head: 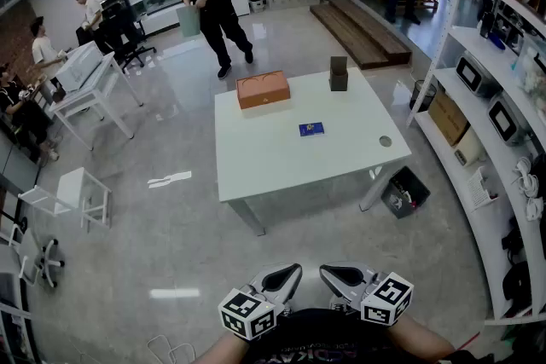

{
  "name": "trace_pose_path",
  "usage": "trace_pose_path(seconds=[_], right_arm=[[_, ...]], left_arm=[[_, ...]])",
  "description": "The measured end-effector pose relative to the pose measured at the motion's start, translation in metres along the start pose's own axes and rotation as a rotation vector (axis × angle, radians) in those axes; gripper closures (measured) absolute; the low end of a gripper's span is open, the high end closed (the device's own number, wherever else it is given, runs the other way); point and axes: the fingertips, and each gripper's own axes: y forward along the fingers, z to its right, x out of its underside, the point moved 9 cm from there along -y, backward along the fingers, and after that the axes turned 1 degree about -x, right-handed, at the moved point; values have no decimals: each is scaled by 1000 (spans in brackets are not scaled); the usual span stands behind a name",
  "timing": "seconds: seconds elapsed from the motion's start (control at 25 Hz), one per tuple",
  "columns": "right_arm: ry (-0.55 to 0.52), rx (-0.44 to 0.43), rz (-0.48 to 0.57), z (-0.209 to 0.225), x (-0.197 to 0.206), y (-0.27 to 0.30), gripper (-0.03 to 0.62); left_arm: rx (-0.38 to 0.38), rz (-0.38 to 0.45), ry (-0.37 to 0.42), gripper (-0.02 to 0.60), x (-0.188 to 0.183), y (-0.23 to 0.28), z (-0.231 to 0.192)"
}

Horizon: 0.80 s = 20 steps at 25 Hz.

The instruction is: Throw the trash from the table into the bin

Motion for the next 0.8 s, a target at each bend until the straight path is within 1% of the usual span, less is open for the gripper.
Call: trace_pose_path(seconds=[0.6,0.8], right_arm=[[-11,2,13,-5,-2,-1,594],[9,9,18,-3,0,-1,594]], left_arm=[[4,2,9,572,-2,-5,2],[5,0,6,572,-2,-4,1]])
